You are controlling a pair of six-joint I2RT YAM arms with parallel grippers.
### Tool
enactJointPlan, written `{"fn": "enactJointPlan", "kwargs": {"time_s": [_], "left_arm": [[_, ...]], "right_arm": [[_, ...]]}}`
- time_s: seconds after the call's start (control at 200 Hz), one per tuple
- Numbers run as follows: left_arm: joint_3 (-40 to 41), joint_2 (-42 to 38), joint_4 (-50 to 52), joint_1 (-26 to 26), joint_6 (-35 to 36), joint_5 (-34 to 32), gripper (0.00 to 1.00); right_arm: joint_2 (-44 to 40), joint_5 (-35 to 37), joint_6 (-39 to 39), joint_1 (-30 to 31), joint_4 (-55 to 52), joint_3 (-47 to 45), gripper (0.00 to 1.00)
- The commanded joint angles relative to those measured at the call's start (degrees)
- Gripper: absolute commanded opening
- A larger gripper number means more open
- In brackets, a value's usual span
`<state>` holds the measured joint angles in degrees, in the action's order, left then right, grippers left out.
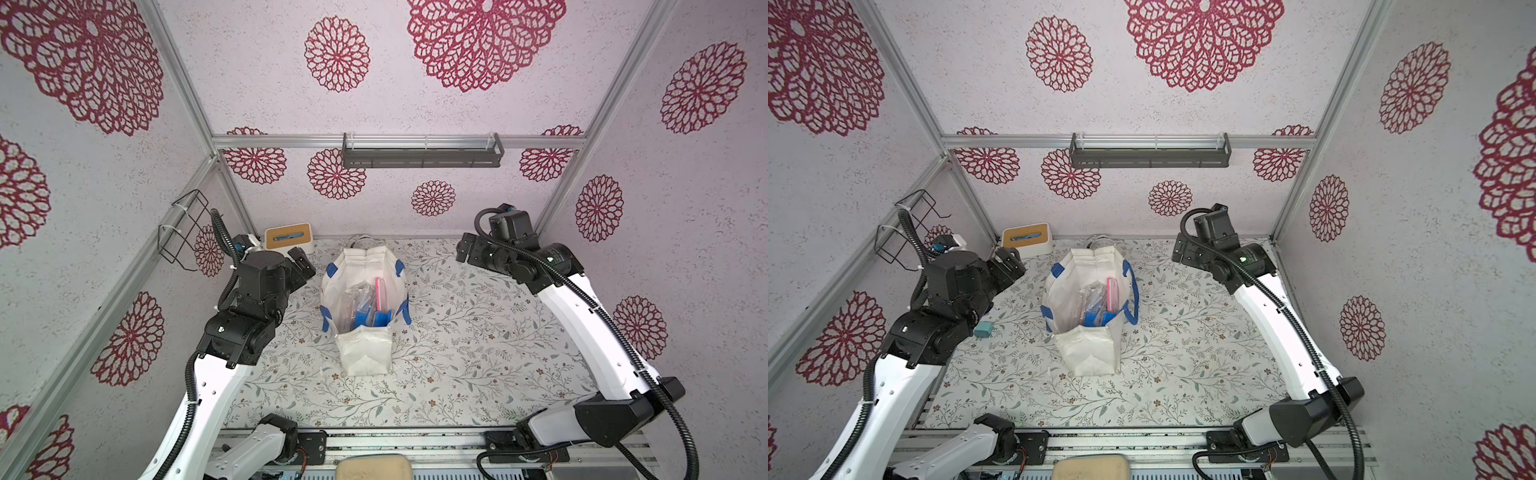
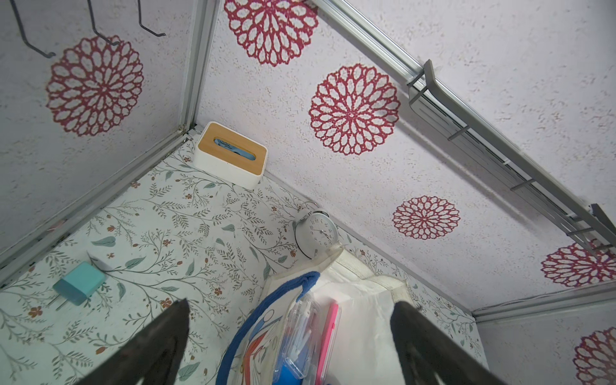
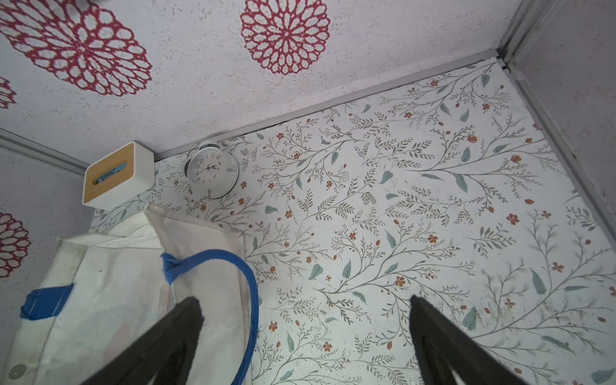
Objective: Take out the compass set from the canvas bag
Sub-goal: Adjust the canvas bag at the center of the board.
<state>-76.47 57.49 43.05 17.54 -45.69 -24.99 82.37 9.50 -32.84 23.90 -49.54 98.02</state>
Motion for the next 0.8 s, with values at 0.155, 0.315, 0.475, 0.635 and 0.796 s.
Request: {"fn": "enactJointPlan", "kwargs": {"time_s": [0.155, 0.315, 0.475, 0.635, 0.796], "left_arm": [[0.80, -0.58, 2.24, -3.96, -6.63, 5.28, 0.99], [2.40, 0.70, 6.27, -4.18, -9.12, 11.88, 0.95], [5.26, 2.02, 10.21, -3.44, -11.85, 19.24, 0.83], [8.97, 1.16, 9.33, 0.72, -15.03, 21.97, 0.82], [9.96, 2.89, 9.42, 4.13, -16.31, 21.25, 0.86]], "right_arm": [[1.74, -12.83, -0.39, -2.04, 3.94, -3.04, 0.82], [0.38, -13.31, -1.73, -2.06, 7.86, -6.38, 0.79], [2.30, -16.50, -0.86, -1.68, 5.95, -4.45, 0.76], [4.95, -20.56, -1.32, 0.58, 5.70, -3.64, 0.70], [7.35, -24.55, -3.02, 4.08, 8.31, -3.53, 0.66]]}}
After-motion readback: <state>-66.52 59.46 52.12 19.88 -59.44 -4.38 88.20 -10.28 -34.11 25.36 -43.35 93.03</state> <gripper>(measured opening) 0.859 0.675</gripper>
